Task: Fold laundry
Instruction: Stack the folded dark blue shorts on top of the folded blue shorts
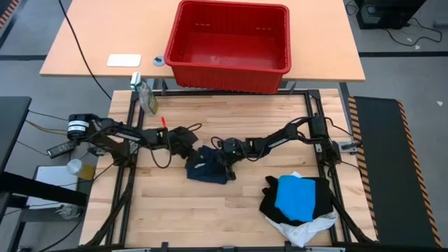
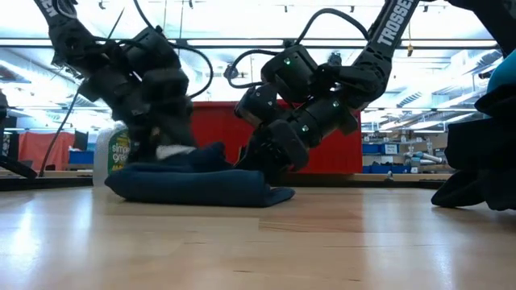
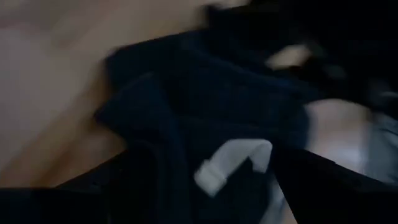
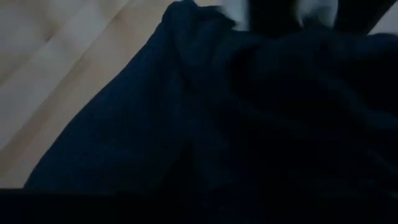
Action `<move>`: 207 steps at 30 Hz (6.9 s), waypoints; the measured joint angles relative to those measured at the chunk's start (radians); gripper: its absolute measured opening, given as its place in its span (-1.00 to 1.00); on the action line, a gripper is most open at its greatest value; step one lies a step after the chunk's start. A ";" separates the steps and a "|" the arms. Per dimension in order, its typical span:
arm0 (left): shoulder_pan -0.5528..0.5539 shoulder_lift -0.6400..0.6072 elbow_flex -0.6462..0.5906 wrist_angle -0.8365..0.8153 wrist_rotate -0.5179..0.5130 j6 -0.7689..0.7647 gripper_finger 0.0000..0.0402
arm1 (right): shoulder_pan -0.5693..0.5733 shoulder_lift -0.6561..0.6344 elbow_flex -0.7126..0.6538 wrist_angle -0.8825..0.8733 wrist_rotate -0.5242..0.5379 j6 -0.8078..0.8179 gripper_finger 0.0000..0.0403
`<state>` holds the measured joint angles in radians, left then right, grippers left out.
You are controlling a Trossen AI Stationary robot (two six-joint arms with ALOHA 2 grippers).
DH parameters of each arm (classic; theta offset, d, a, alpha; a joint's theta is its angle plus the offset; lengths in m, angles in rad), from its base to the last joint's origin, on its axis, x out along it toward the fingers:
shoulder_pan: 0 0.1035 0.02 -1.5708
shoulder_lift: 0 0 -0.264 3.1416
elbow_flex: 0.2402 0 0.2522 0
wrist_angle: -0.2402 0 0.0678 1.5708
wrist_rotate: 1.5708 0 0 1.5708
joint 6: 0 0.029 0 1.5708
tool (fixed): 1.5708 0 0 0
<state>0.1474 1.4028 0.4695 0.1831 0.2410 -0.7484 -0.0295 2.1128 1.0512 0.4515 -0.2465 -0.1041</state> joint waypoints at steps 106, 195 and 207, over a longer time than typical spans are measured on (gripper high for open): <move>-0.144 0.104 0.028 0.298 -0.771 -0.796 -0.95 | -0.058 0.087 -0.283 0.902 0.176 2.232 0.47; -0.030 -0.101 0.091 0.562 -0.708 -0.444 -0.96 | -0.113 -0.238 -0.192 0.378 0.330 0.625 0.40; -0.077 -0.133 0.090 0.526 -0.634 -0.464 -0.96 | -0.222 -0.238 -0.127 0.374 0.119 0.274 0.30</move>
<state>0.0702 1.2700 0.5599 0.7092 -0.3933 -1.2128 -0.2516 1.8748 0.9243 0.8256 -0.1277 0.1702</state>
